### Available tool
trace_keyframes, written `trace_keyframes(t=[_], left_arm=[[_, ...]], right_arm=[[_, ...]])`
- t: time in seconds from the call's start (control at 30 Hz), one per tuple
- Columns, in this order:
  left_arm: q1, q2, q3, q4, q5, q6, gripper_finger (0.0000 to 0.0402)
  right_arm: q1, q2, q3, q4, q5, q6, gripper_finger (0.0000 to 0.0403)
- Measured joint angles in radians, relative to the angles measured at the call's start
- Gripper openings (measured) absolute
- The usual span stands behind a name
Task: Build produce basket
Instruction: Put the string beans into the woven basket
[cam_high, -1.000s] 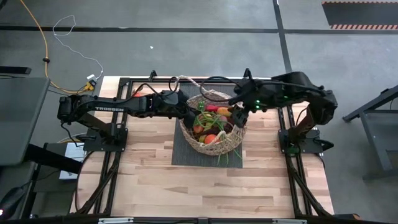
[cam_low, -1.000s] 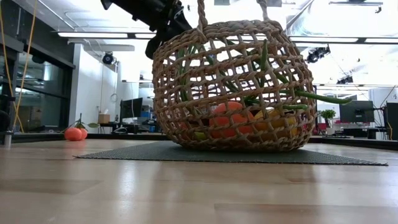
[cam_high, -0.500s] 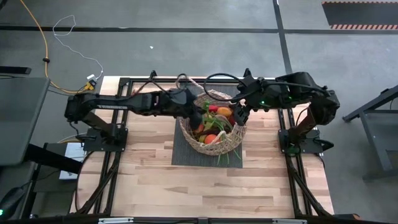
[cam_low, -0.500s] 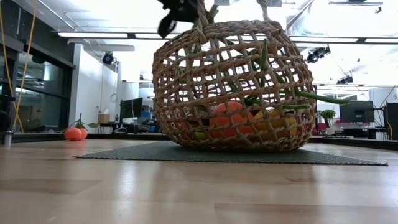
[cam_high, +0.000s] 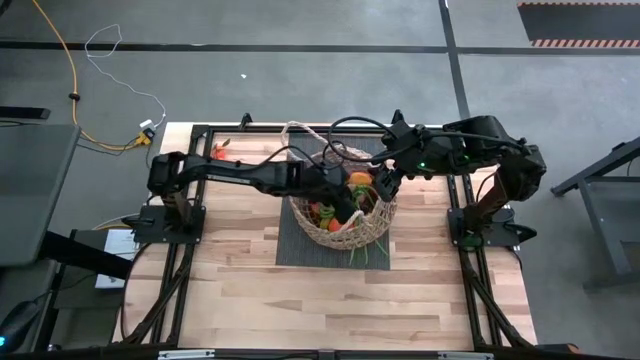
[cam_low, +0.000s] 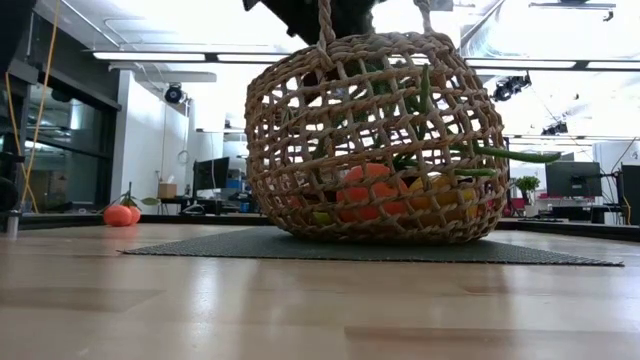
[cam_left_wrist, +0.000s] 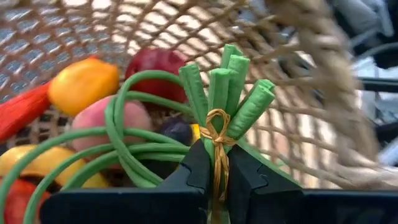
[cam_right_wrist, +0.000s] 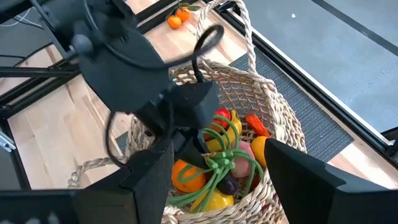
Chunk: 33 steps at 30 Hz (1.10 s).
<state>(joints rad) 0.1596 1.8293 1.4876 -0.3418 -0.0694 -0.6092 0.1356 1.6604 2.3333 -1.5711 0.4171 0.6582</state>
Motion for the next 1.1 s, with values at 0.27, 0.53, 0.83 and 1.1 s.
trace_keyframes(t=[0.27,0.53,0.83,1.1], left_arm=[[0.011,0.057,0.001,0.004,-0.060,-0.069,0.0014],[0.010,0.126,0.000,-0.051,-0.058,-0.078,0.0027],[0.010,0.122,0.000,-0.051,-0.131,-0.026,0.0107],[0.023,0.083,0.000,-0.056,-0.073,-0.005,0.0203]], right_arm=[[0.000,0.000,0.000,0.000,0.000,0.000,0.0243],[0.000,0.000,-0.001,0.002,0.000,0.000,0.0243],[0.000,0.000,-0.001,0.003,0.000,0.000,0.0243],[0.000,0.000,-0.001,0.004,0.000,-0.001,0.0243]])
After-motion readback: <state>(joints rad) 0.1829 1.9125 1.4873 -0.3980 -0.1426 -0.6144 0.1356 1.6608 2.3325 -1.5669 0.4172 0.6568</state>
